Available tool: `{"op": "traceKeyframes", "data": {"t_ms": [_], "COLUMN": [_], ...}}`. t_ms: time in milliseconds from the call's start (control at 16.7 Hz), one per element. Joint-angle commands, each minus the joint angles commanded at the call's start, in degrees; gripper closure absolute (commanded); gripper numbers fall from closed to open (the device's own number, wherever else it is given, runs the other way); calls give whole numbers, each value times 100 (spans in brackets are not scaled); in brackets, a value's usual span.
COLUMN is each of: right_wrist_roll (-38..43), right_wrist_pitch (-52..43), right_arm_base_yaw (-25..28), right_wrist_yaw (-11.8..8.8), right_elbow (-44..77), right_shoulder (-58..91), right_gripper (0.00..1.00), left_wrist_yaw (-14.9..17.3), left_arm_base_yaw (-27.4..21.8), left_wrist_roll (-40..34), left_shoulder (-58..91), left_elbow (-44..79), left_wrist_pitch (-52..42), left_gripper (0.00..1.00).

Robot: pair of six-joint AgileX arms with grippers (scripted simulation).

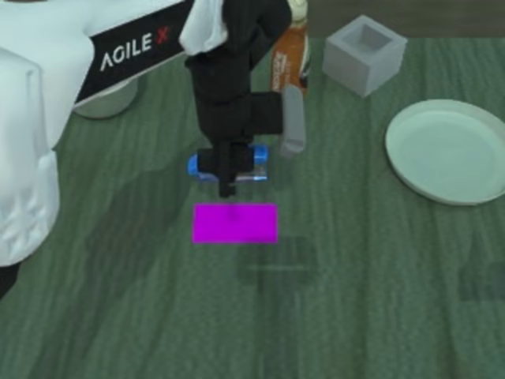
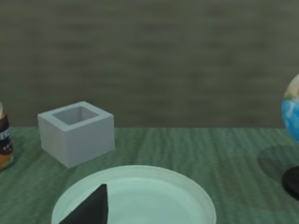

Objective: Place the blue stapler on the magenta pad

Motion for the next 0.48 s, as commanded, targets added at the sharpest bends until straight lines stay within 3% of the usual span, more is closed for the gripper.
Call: {"op": "traceKeyframes", "data": {"t_ms": [240, 480], "right_wrist_roll": [0, 0], "right_wrist_pitch": [0, 0], "right_arm_base_yaw": [0, 0], "right_wrist_yaw": [0, 0], "right_elbow": [0, 0], "right_shoulder": [0, 0], "right_gripper": [0, 0], "left_wrist_yaw": [7, 14], "left_arm_base_yaw": [-17, -21], "left_wrist_roll": [63, 85], "left_shoulder": [250, 324], "left_elbow": [-801, -1041], "left_wrist_pitch": [1043, 1311], "left_gripper": [100, 100]}}
